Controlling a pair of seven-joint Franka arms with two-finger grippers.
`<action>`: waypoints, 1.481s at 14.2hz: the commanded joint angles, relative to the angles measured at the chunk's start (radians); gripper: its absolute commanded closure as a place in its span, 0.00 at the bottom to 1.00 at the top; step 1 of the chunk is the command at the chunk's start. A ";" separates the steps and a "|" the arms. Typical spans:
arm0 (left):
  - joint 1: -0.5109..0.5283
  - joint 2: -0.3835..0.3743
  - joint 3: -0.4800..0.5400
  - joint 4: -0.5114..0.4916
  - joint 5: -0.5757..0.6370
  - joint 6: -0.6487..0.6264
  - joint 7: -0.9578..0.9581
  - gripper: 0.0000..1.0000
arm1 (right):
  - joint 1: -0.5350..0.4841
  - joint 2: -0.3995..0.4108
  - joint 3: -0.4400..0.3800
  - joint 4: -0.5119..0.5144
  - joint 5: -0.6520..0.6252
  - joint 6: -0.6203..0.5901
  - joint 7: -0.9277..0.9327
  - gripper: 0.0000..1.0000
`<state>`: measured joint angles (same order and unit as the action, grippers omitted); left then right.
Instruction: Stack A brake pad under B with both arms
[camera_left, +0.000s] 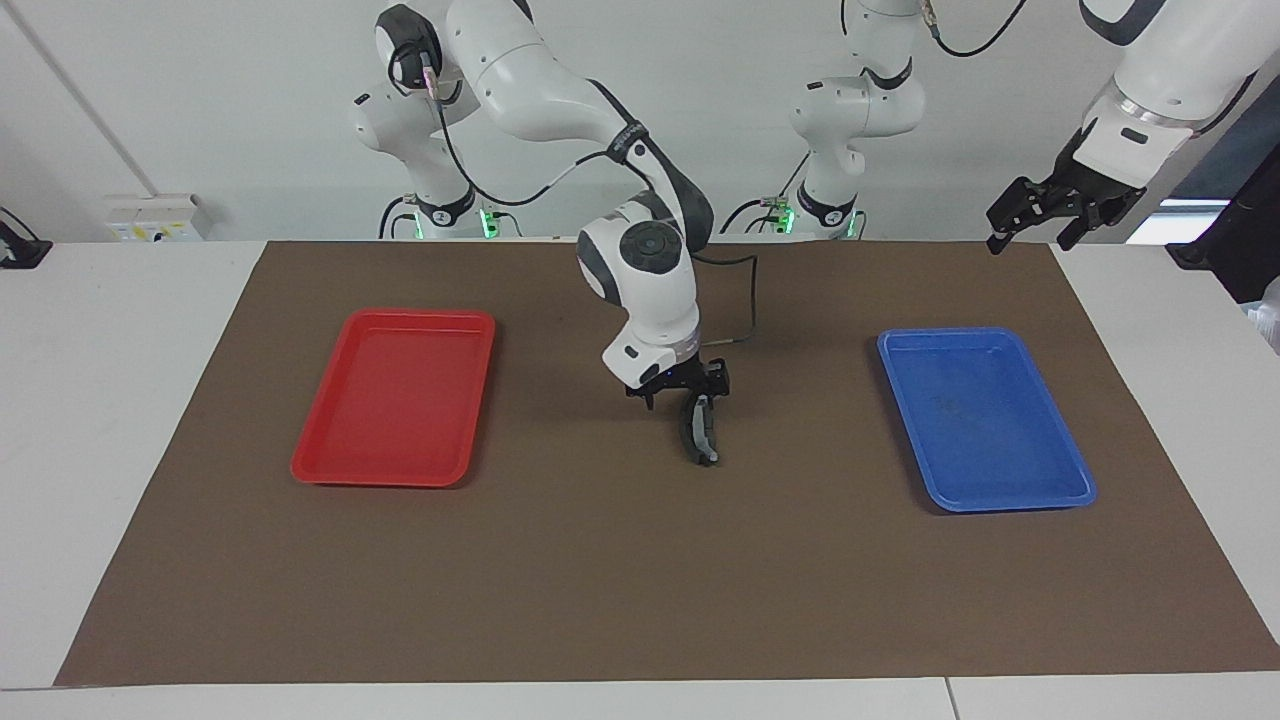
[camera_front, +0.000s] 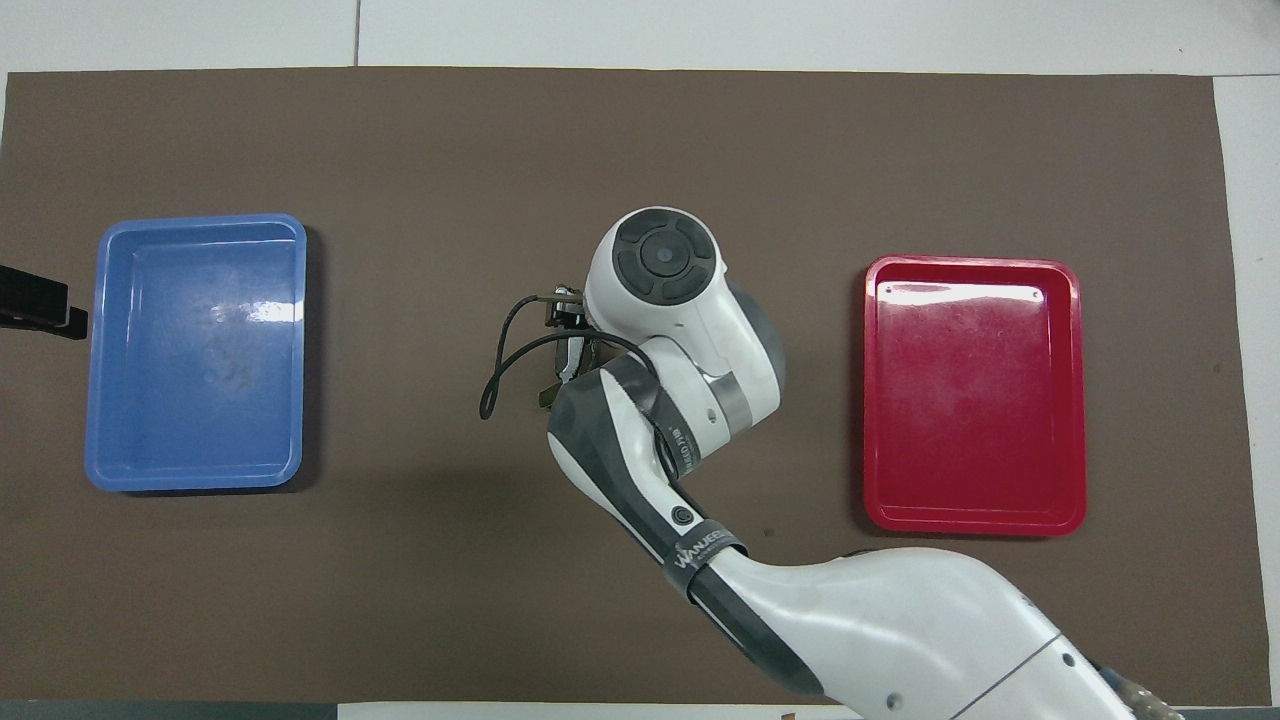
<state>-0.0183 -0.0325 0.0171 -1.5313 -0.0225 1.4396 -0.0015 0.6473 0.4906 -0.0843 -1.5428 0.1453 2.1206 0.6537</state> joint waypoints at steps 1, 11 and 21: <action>0.005 -0.010 -0.002 -0.003 0.015 -0.015 -0.005 0.00 | -0.147 -0.139 0.011 -0.030 -0.044 -0.163 -0.012 0.00; 0.004 -0.012 -0.002 -0.004 0.015 -0.016 -0.005 0.00 | -0.612 -0.455 0.011 -0.045 -0.165 -0.619 -0.603 0.00; 0.004 -0.012 -0.002 -0.004 0.015 -0.015 -0.005 0.00 | -0.624 -0.517 -0.037 -0.040 -0.161 -0.656 -0.669 0.00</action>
<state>-0.0182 -0.0326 0.0173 -1.5313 -0.0225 1.4388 -0.0015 0.0223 -0.0056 -0.1264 -1.5558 -0.0013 1.4489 -0.0028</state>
